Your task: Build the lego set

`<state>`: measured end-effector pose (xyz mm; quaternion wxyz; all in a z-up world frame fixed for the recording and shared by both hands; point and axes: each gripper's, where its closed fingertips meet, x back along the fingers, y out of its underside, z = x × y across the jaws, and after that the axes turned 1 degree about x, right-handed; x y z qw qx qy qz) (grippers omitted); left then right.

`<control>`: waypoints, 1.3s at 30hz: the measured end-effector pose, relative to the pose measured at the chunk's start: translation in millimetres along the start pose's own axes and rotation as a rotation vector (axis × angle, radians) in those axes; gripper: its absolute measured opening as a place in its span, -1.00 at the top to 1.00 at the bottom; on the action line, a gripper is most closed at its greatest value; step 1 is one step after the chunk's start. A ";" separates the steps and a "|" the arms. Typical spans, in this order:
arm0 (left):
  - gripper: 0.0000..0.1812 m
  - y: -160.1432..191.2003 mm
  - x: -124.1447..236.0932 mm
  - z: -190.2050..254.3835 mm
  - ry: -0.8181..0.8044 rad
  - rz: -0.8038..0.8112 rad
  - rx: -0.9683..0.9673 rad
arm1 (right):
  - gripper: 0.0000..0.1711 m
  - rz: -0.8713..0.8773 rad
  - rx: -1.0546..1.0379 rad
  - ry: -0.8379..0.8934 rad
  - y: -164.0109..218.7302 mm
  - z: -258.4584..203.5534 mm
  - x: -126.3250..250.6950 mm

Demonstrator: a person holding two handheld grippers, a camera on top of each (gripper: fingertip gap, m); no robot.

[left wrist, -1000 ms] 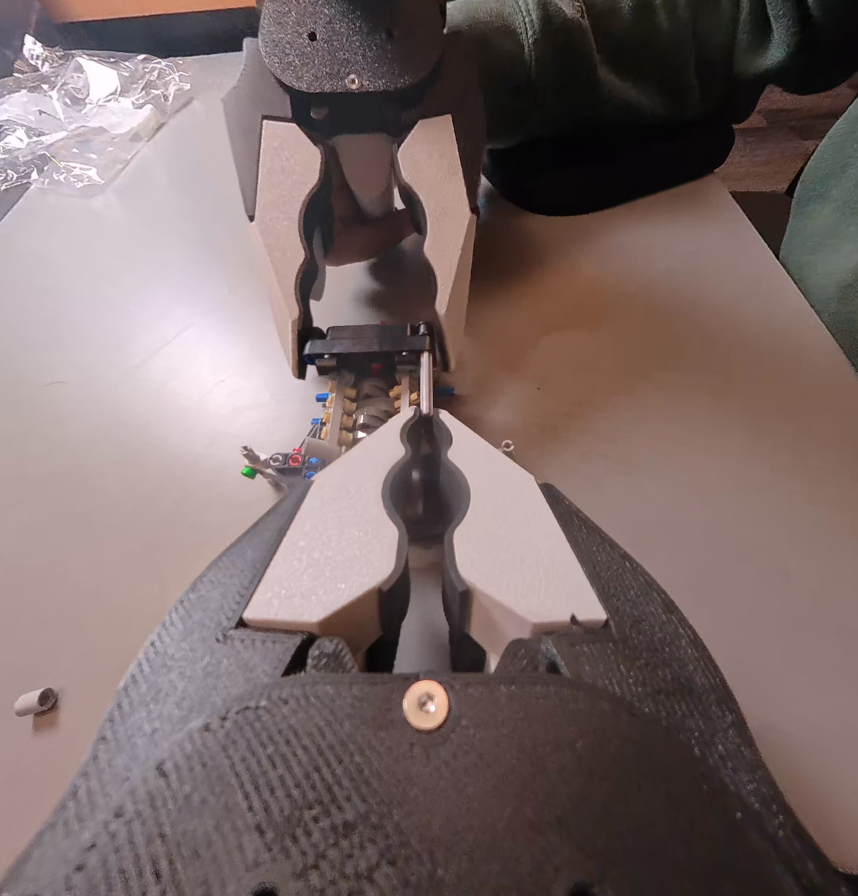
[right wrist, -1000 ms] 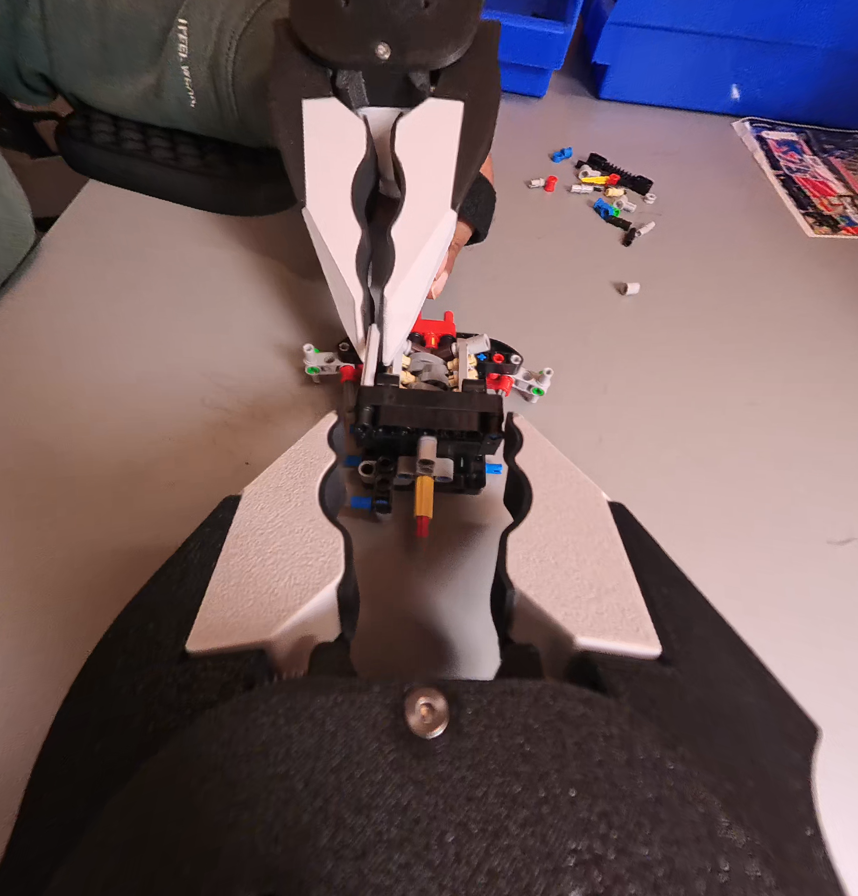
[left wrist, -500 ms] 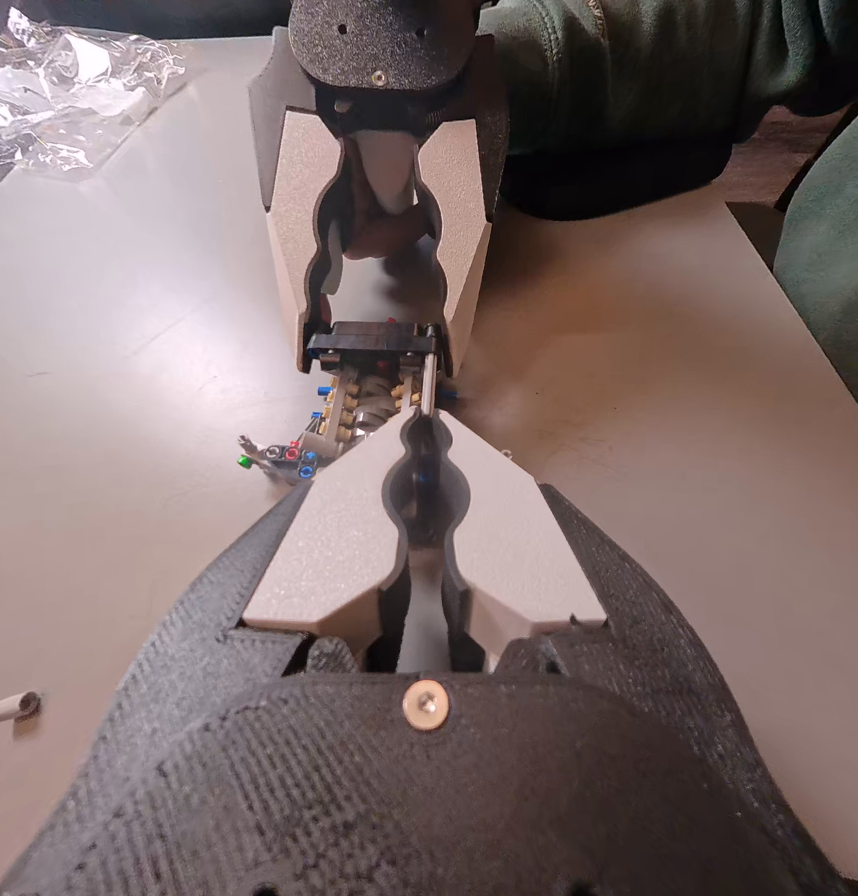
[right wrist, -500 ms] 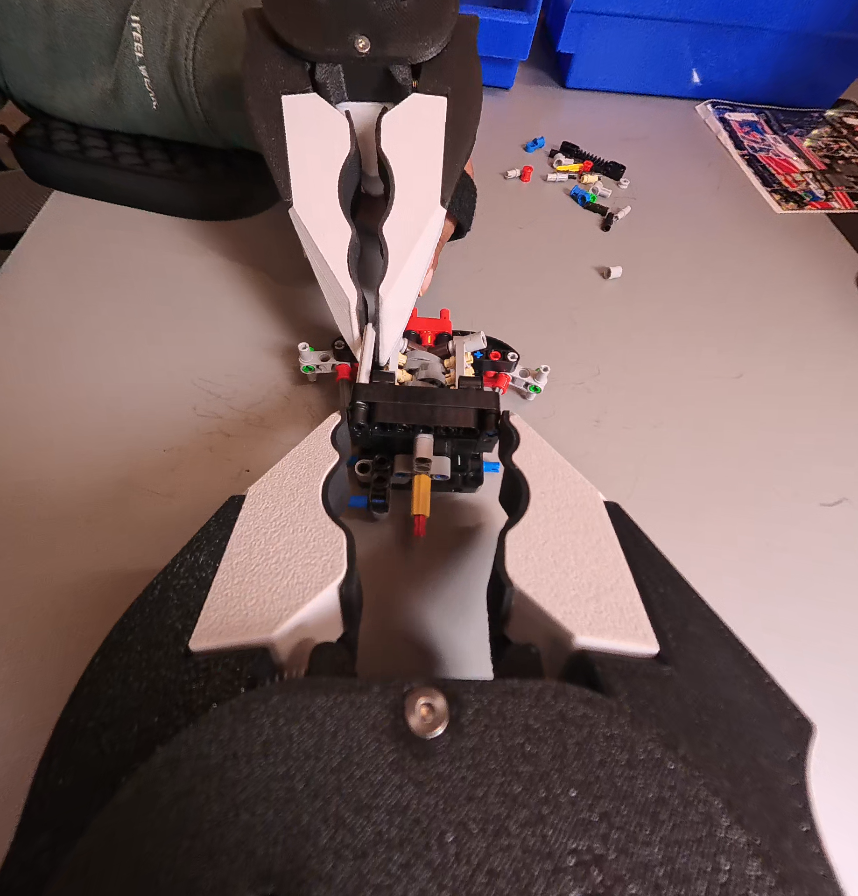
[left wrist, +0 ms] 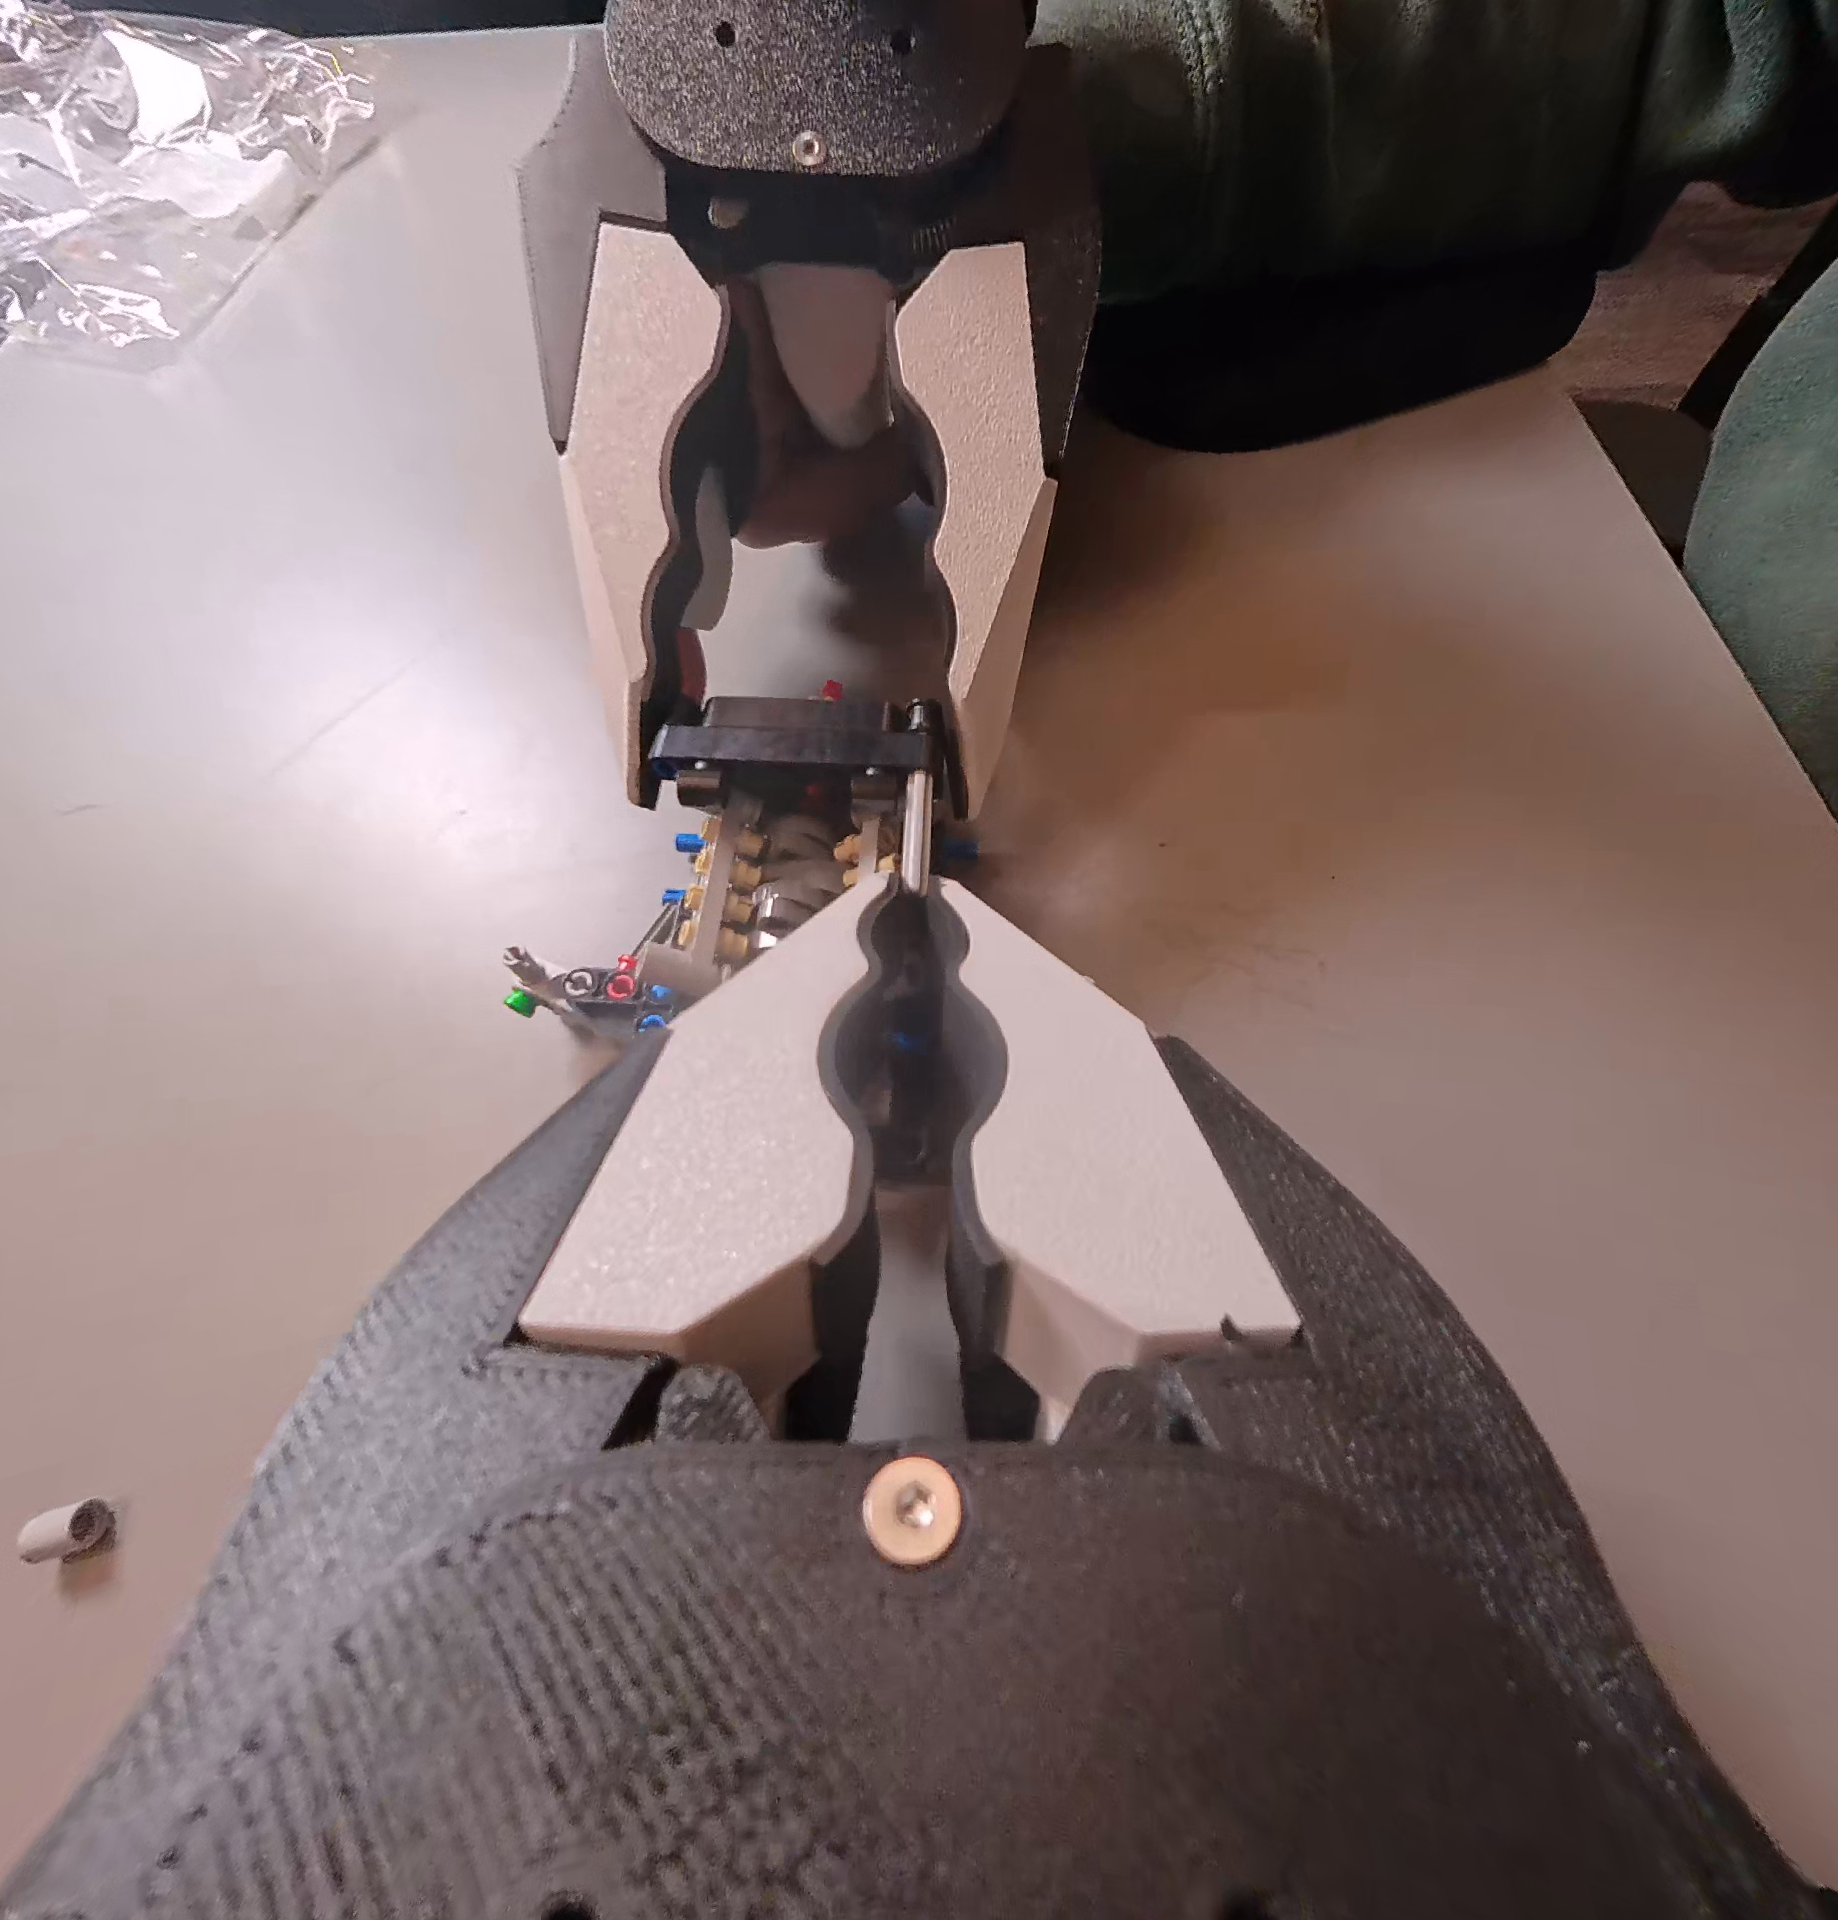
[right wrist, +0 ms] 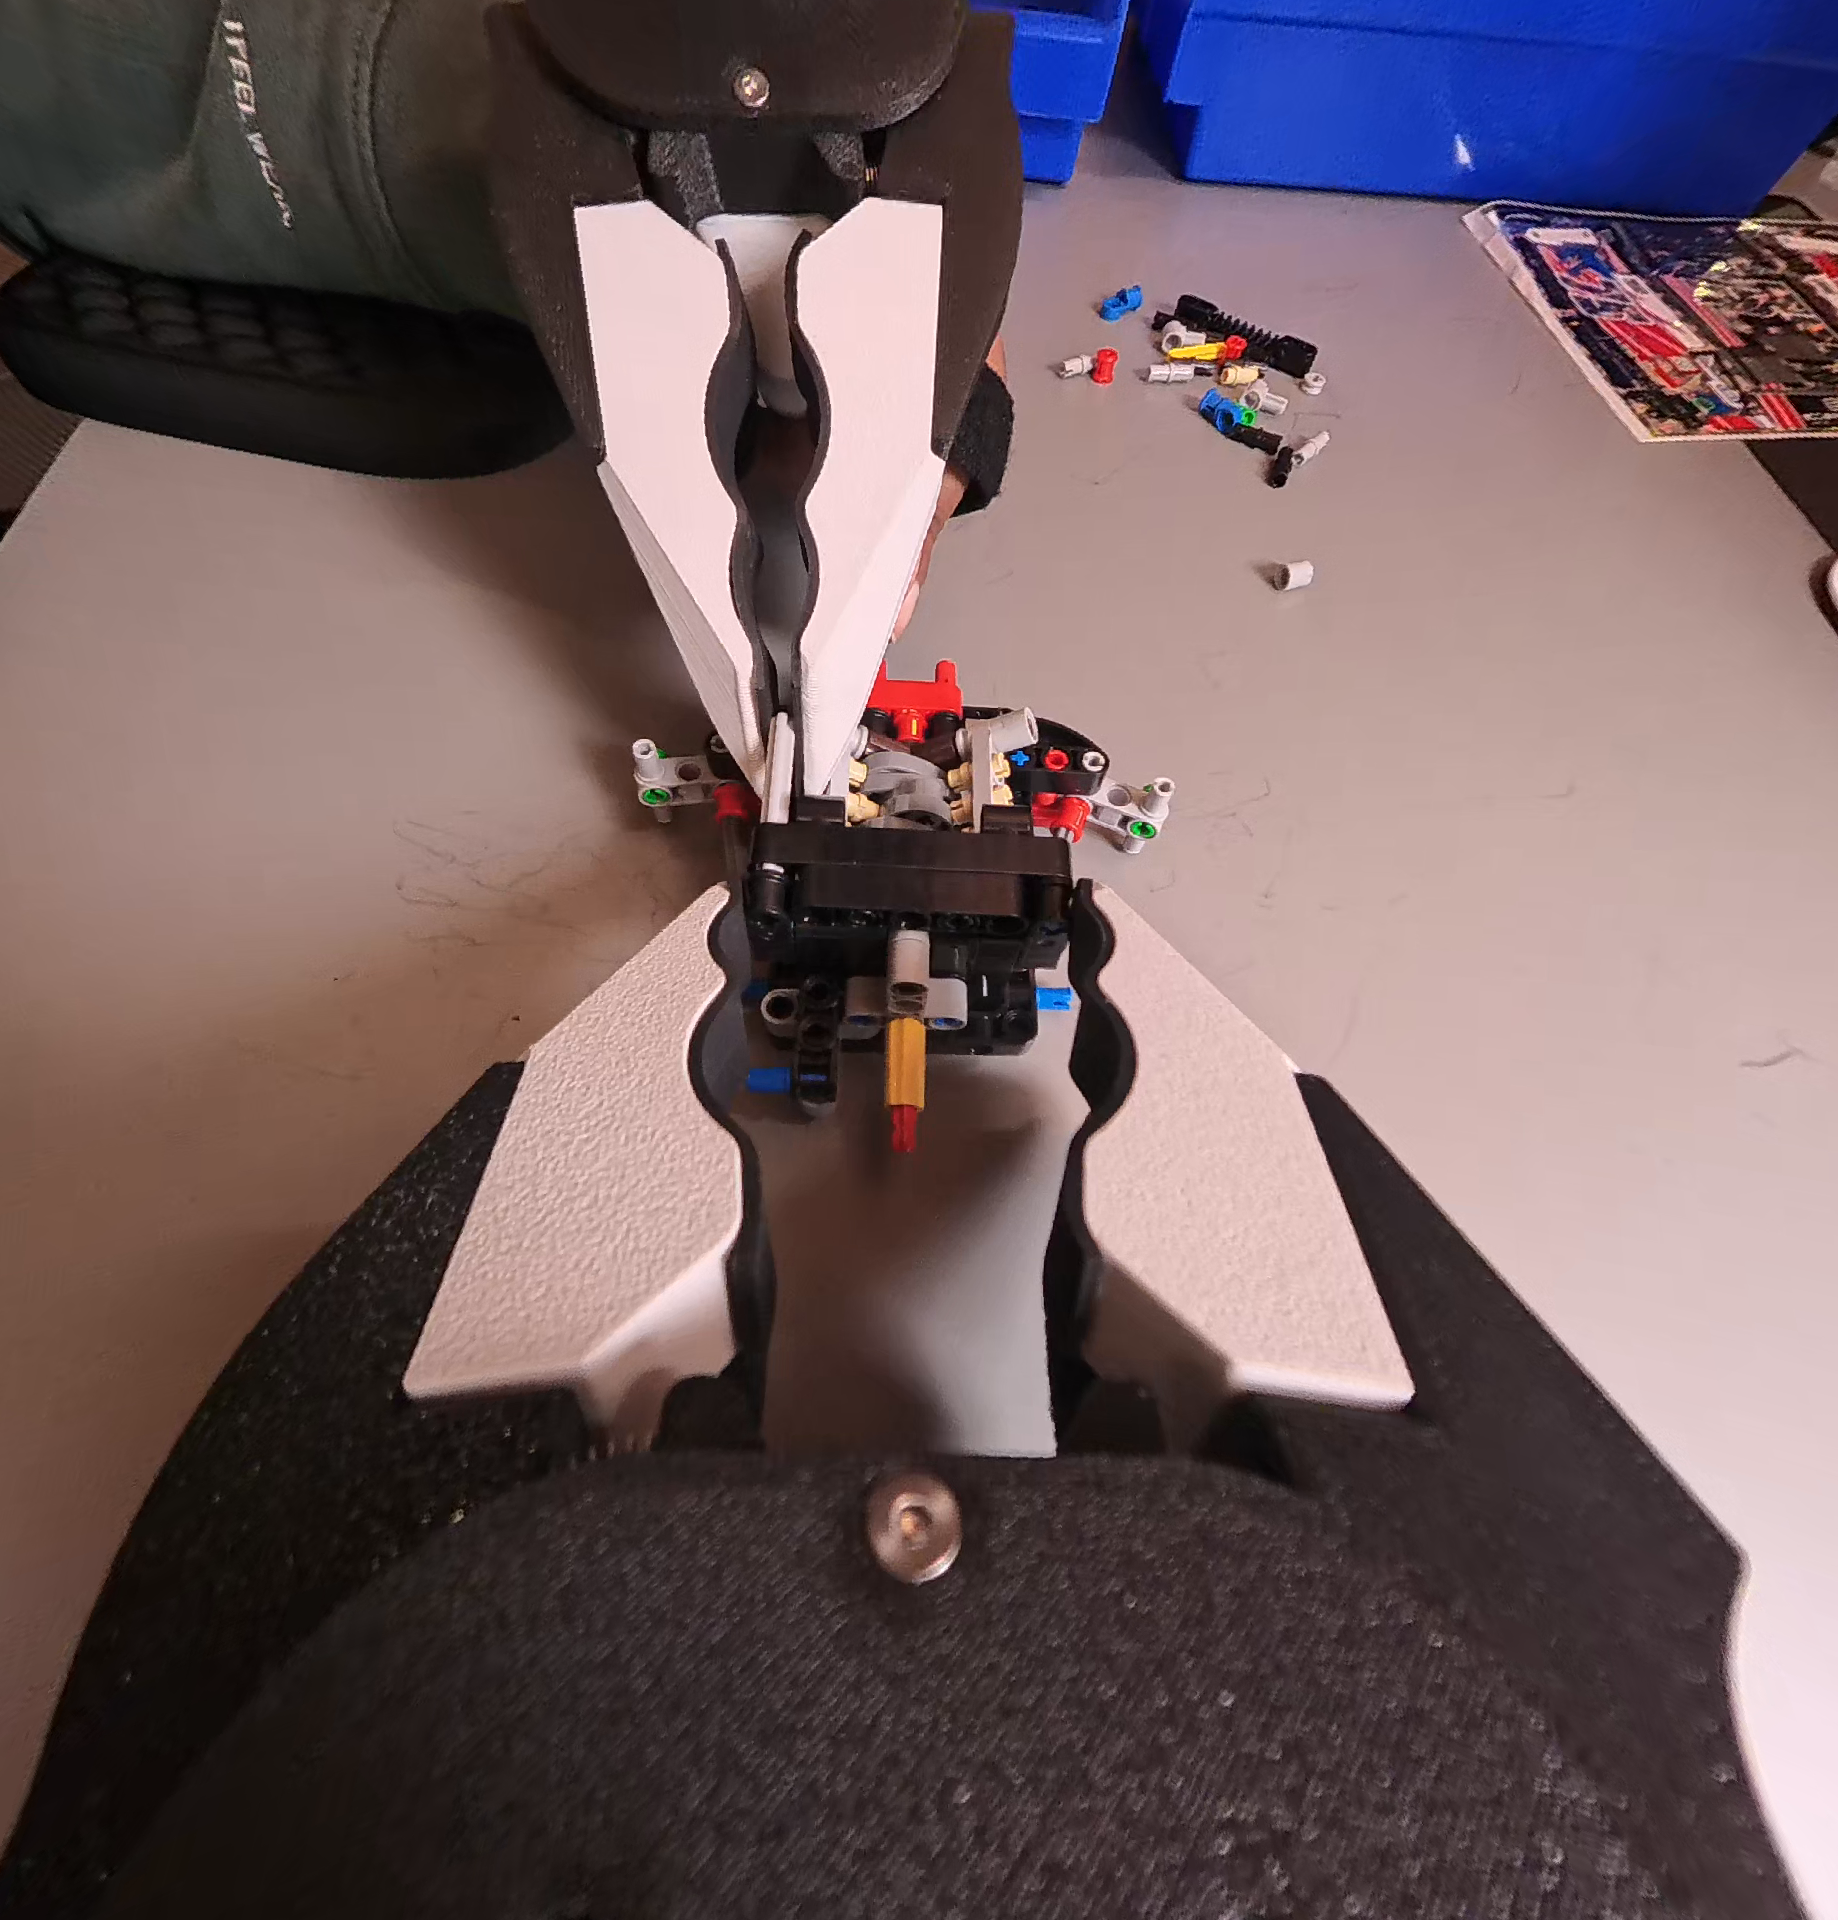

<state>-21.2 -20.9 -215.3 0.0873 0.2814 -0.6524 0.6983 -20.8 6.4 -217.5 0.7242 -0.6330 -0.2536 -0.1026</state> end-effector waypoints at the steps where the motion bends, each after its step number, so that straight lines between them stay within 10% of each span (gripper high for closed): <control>1: 0.99 0.0 0.0 0.1 0.000 0.002 0.004 | 0.29 0.000 0.000 0.001 0.0 0.0 0.0; 10: 0.98 -2.3 -2.2 3.3 0.019 0.025 0.030 | 0.17 -0.056 0.020 -0.018 8.4 -4.1 3.7; 22: 0.98 -4.3 -5.9 2.2 -0.004 0.021 0.032 | 0.92 0.005 0.090 0.017 -2.5 -21.7 24.5; 39: 0.98 -7.9 -12.6 3.0 -0.007 -0.020 0.028 | 0.94 0.037 0.036 0.068 -0.3 -19.5 28.9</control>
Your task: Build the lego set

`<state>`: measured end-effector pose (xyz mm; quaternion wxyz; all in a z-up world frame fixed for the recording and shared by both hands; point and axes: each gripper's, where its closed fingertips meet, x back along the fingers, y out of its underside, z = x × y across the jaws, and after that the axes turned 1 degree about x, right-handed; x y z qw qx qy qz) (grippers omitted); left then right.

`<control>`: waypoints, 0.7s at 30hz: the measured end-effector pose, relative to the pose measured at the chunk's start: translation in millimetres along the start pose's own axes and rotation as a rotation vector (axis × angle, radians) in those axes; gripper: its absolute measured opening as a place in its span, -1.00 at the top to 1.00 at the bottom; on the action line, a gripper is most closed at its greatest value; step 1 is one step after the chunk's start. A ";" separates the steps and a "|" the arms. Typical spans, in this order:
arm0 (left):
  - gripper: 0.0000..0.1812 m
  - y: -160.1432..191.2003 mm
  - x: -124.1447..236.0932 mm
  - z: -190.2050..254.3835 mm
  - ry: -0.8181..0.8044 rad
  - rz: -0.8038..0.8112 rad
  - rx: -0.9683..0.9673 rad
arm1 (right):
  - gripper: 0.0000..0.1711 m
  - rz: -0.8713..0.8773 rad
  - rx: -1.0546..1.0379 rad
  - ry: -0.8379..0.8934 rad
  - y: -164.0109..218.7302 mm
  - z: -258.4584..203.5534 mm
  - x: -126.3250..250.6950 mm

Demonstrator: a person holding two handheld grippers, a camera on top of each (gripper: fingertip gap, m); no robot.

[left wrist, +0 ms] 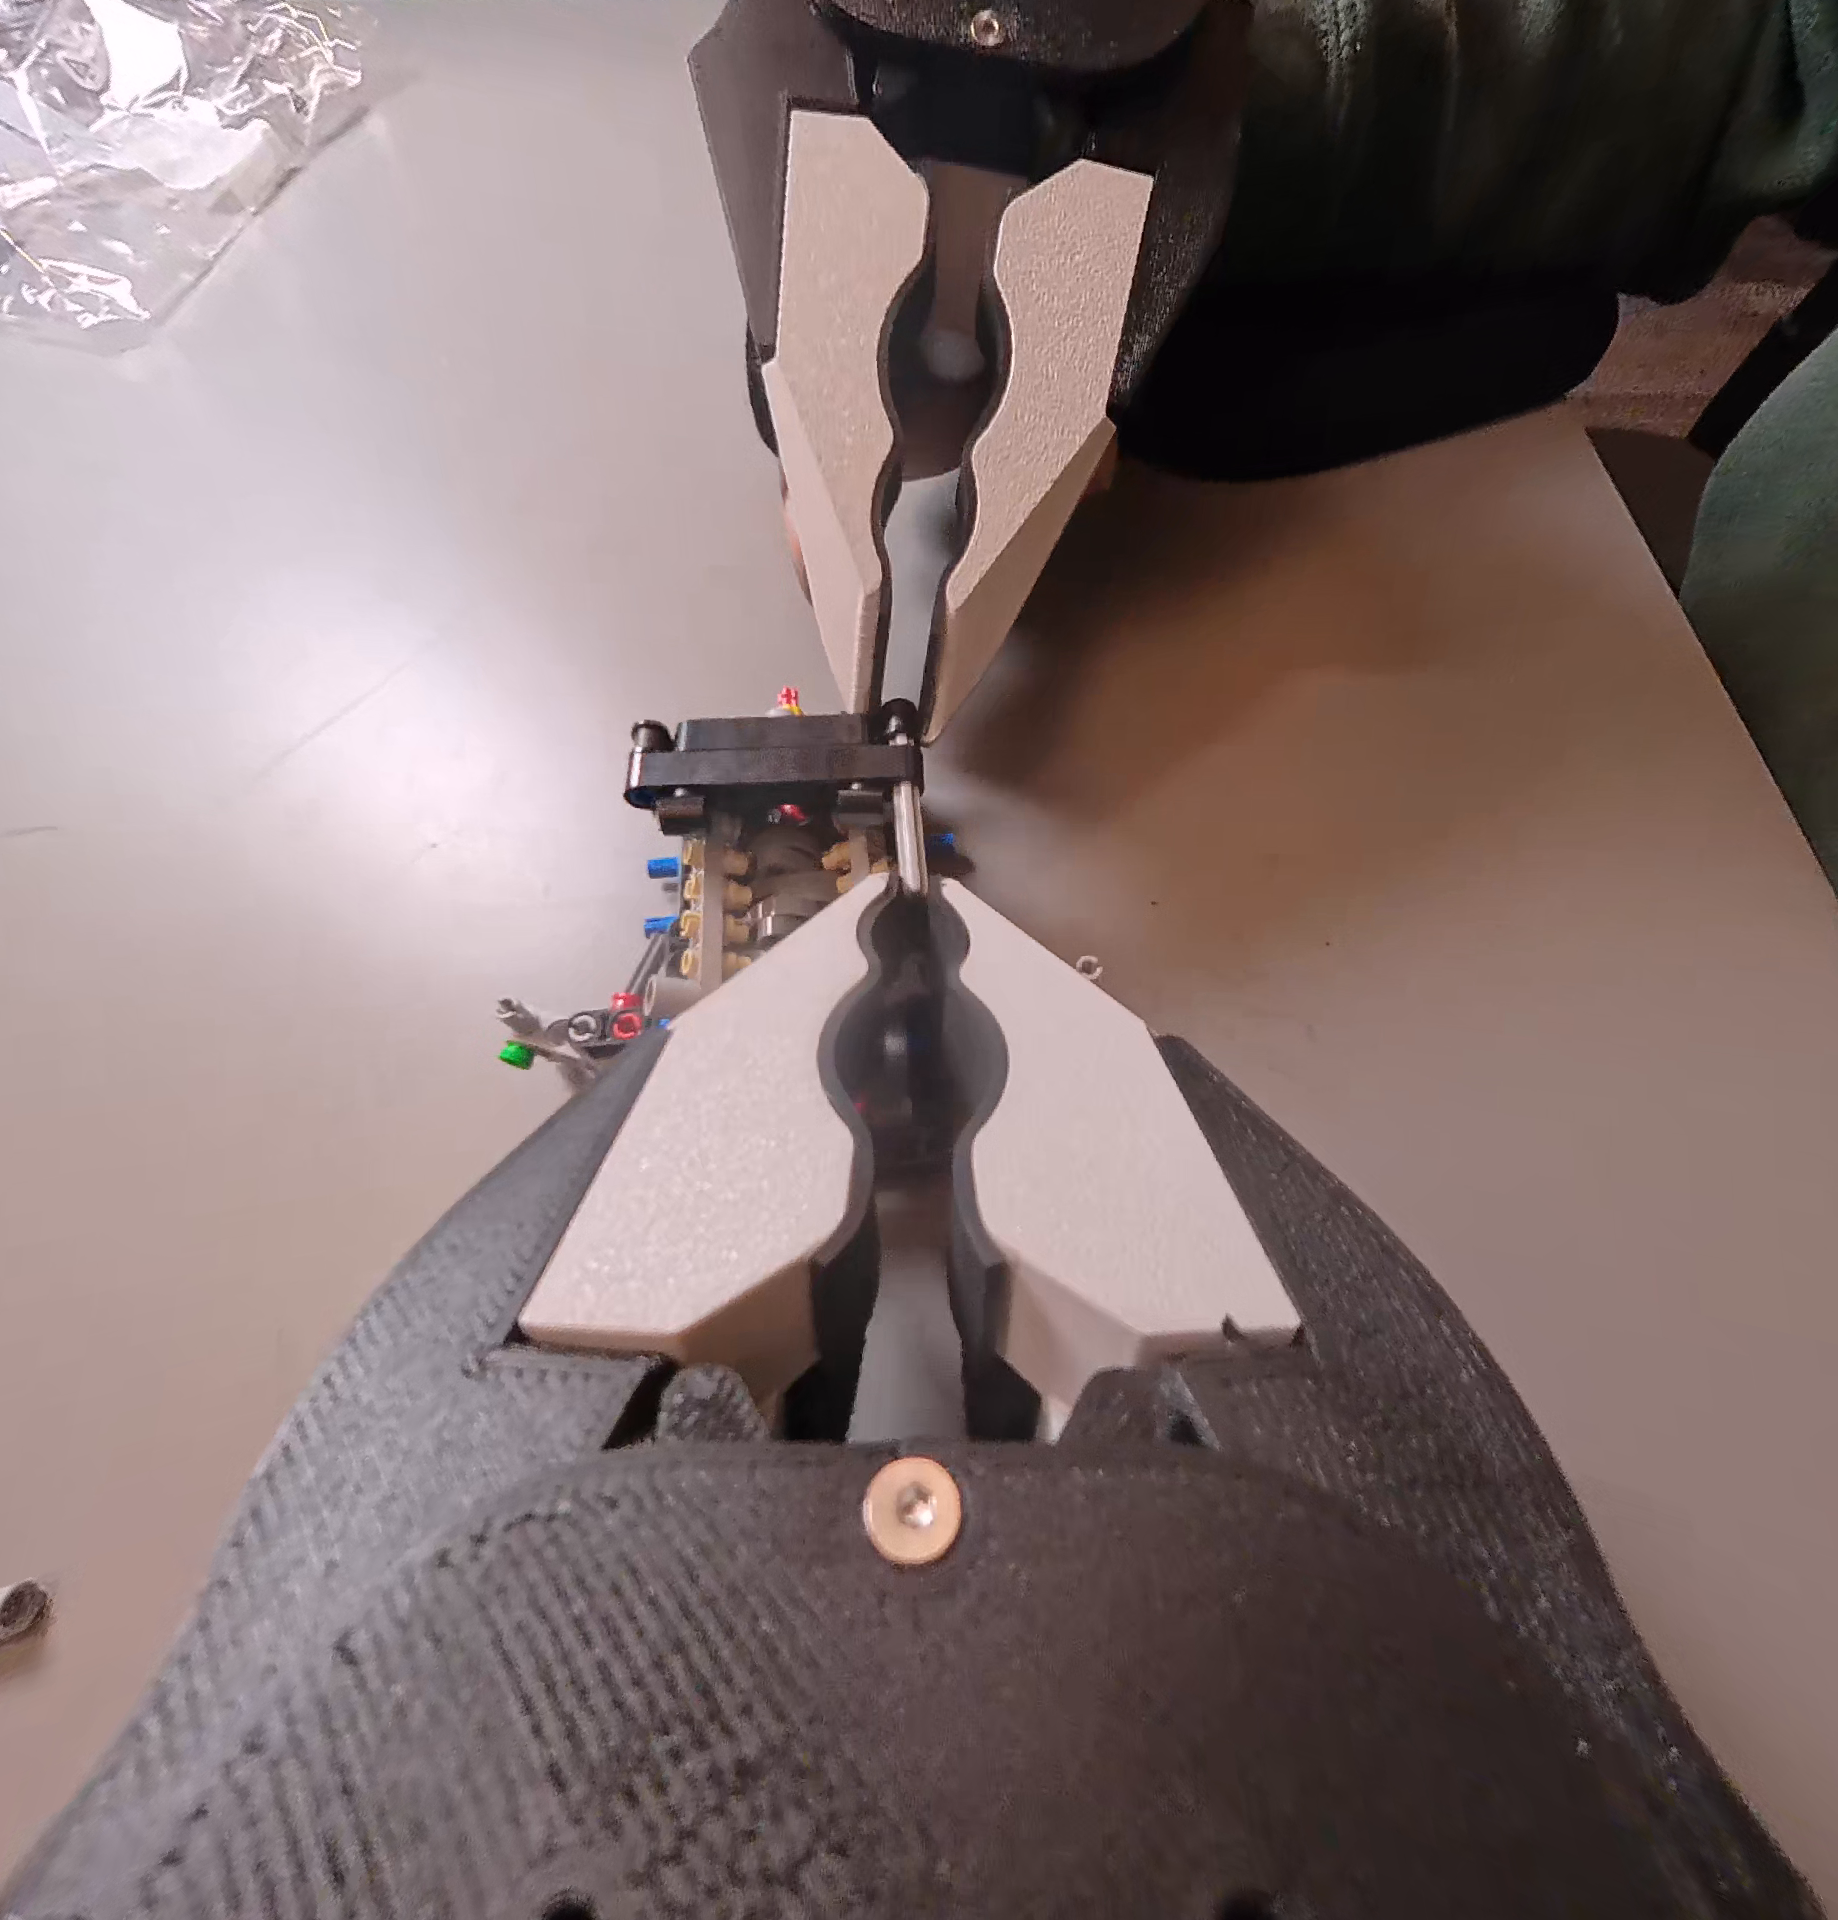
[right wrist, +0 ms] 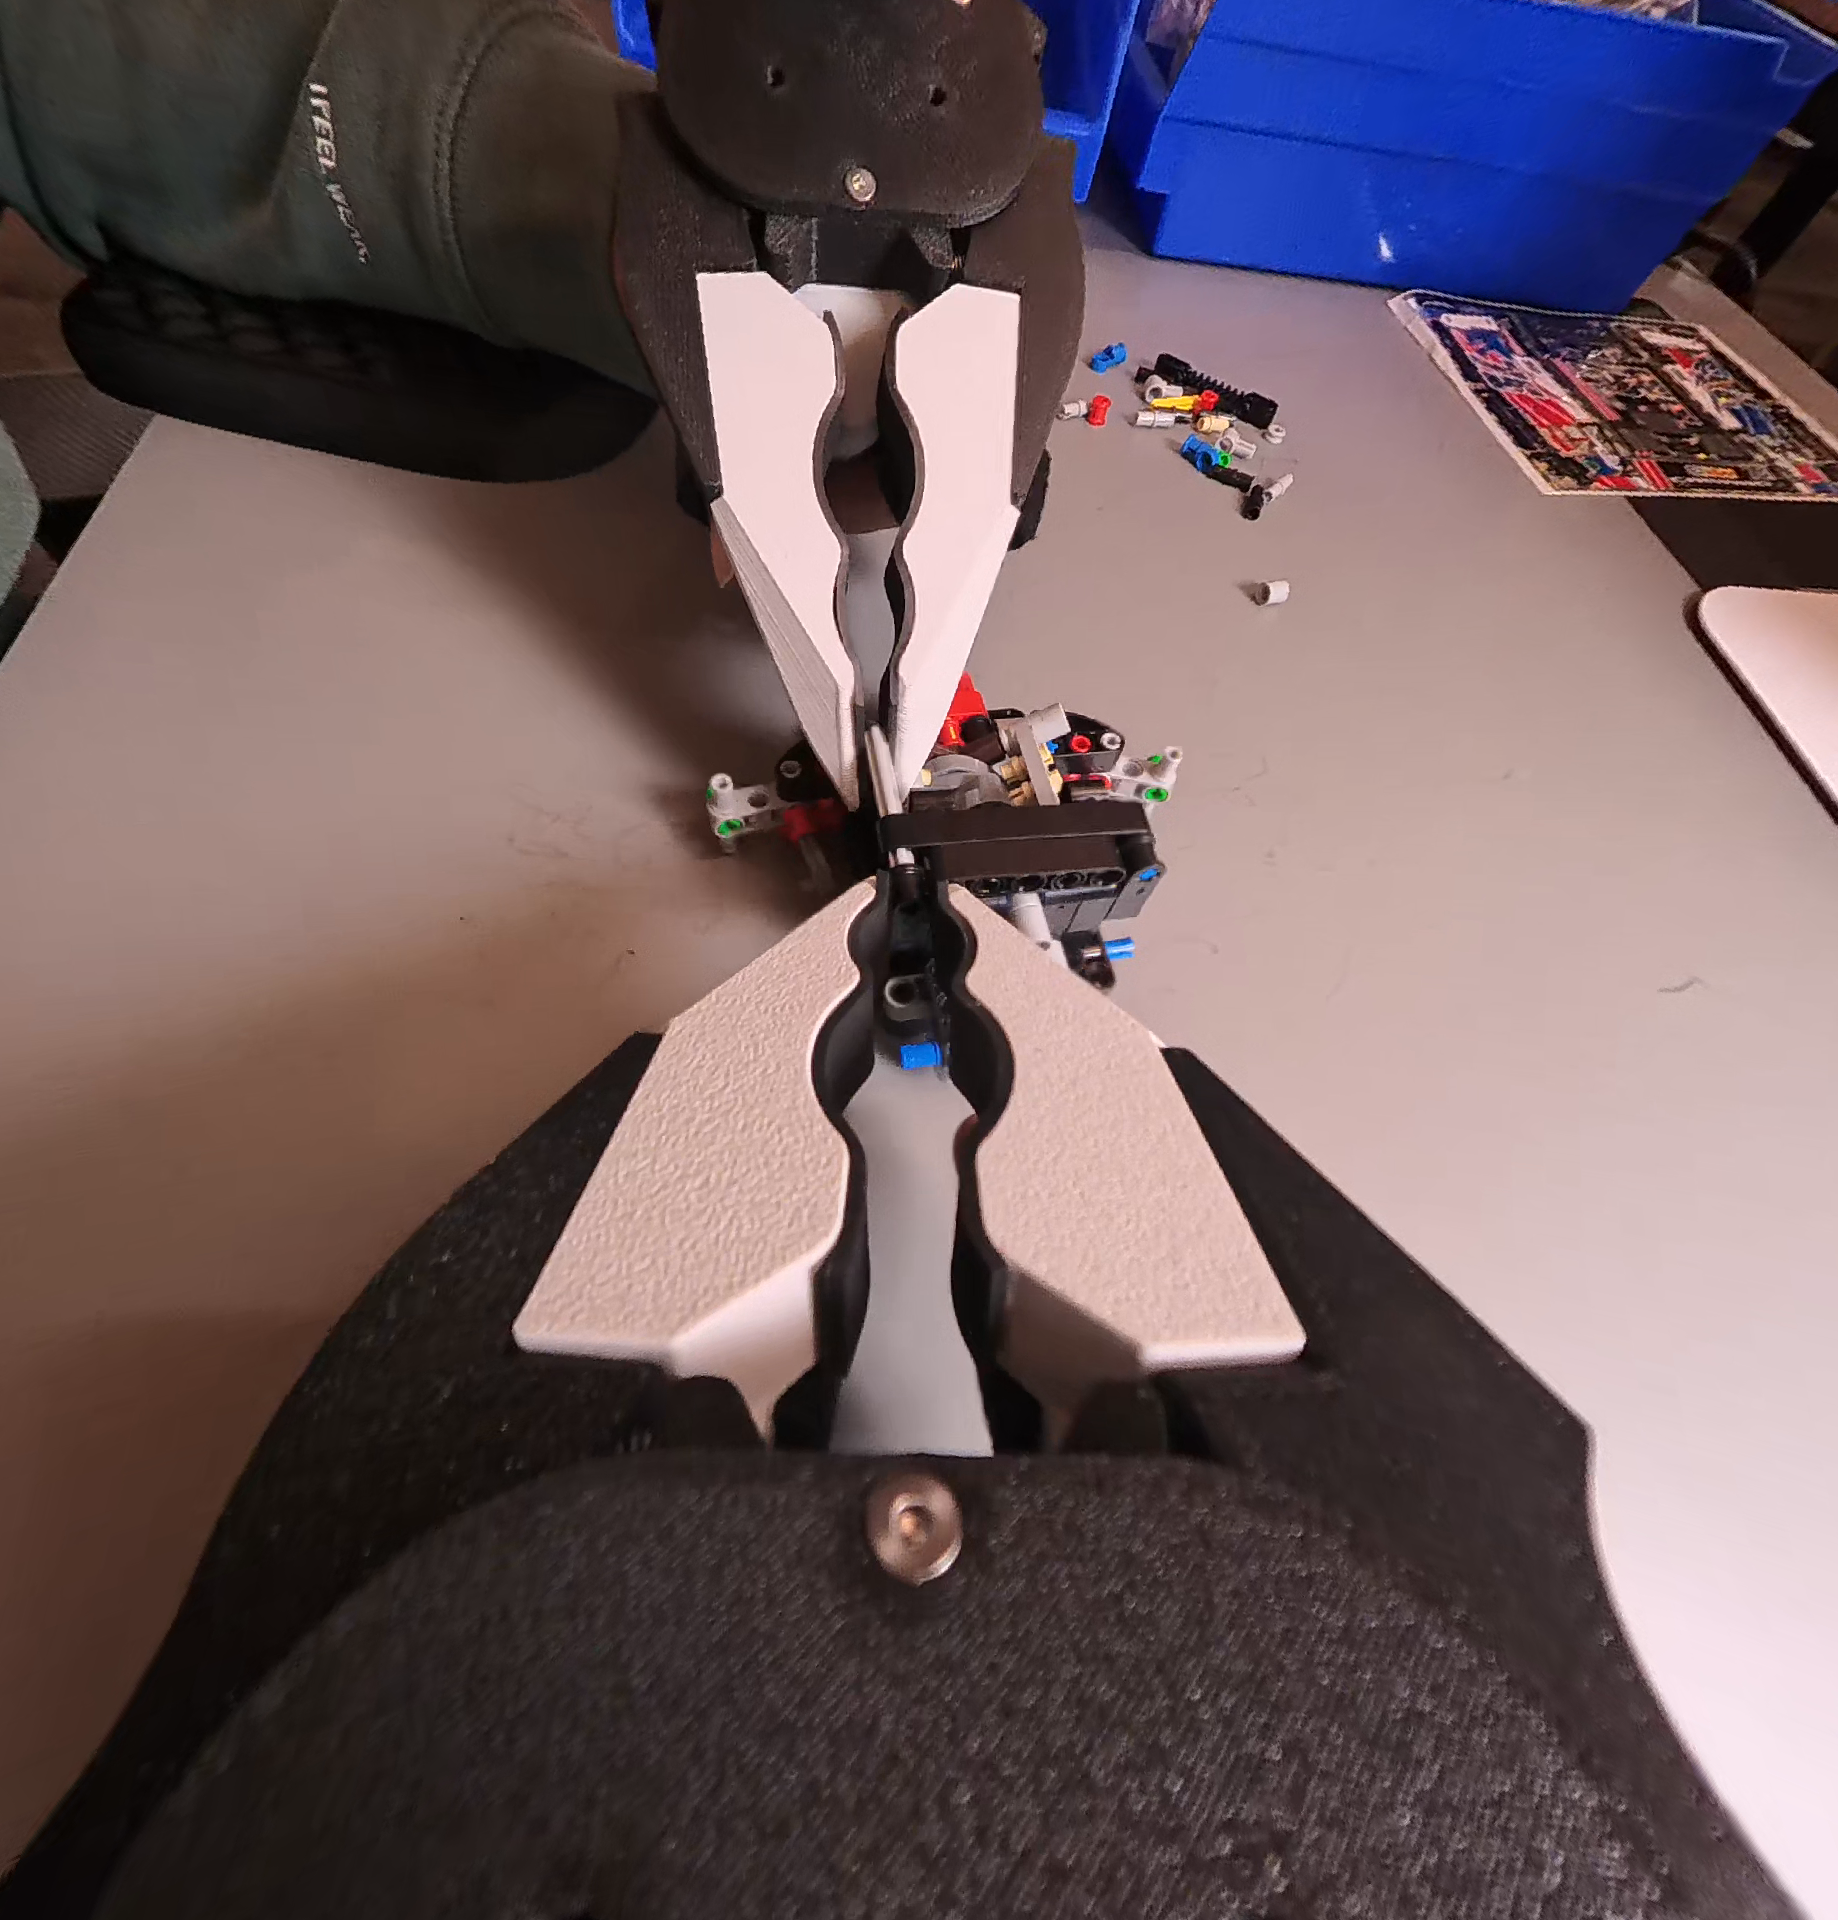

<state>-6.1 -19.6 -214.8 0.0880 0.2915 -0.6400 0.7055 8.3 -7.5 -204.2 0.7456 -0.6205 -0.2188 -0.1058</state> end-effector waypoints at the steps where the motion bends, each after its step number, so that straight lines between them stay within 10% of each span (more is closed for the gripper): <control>1: 0.98 -0.7 -0.4 0.2 0.003 0.001 0.003 | 0.93 -0.005 0.011 -0.003 0.5 -0.2 1.2; 21: 0.98 -2.1 -4.9 4.5 0.024 0.009 0.024 | 0.95 -0.036 0.086 -0.027 4.3 -6.1 11.0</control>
